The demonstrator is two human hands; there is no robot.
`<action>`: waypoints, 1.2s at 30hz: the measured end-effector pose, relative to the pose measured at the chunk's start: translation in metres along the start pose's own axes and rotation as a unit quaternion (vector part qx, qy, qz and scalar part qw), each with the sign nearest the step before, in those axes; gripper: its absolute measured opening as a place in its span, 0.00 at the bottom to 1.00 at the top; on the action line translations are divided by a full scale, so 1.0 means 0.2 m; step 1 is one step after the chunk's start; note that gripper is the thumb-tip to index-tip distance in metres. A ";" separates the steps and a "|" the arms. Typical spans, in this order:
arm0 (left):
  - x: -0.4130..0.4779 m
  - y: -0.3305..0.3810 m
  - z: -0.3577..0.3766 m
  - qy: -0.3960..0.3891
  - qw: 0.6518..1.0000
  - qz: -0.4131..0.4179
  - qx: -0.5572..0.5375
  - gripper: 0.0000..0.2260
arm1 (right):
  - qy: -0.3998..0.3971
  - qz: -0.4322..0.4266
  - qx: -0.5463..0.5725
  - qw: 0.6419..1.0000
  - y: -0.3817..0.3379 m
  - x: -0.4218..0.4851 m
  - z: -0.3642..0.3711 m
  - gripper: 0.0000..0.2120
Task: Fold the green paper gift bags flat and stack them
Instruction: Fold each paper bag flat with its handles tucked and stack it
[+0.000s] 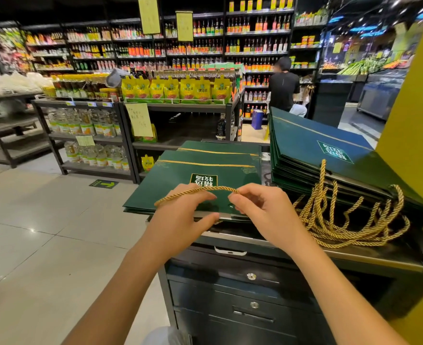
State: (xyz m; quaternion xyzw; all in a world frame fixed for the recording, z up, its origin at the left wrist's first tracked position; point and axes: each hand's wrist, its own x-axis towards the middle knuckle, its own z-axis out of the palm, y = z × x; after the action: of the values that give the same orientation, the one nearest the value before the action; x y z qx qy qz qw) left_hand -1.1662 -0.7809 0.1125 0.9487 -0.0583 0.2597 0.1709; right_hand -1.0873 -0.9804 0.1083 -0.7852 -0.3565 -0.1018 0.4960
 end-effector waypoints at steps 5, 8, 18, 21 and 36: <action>0.00 -0.02 0.05 -0.067 0.997 -0.033 0.000 0.22 | 0.012 0.031 0.029 0.999 0.09 -0.01 0.03 0.07; -0.01 -0.02 0.08 -0.095 0.994 -0.053 -0.005 0.22 | 0.025 0.046 0.058 0.997 0.14 -0.03 0.04 0.08; -0.03 -0.01 0.13 -0.093 0.993 -0.070 -0.014 0.20 | 0.037 0.061 0.082 0.994 0.18 -0.04 0.04 0.07; -0.04 -0.01 0.14 -0.084 0.994 -0.069 -0.014 0.18 | 0.047 0.060 0.064 0.995 0.18 -0.03 0.07 0.06; -0.05 0.01 0.20 -0.029 0.995 -0.082 0.045 0.23 | 0.088 0.050 -0.021 0.995 0.17 -0.02 0.12 0.04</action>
State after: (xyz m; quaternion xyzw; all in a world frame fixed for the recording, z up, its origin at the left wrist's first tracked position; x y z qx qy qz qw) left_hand -1.1573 -0.7957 0.0758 0.9642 0.0261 0.2192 0.1471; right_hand -1.0714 -0.9705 0.0703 -0.8004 -0.2697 -0.1528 0.5131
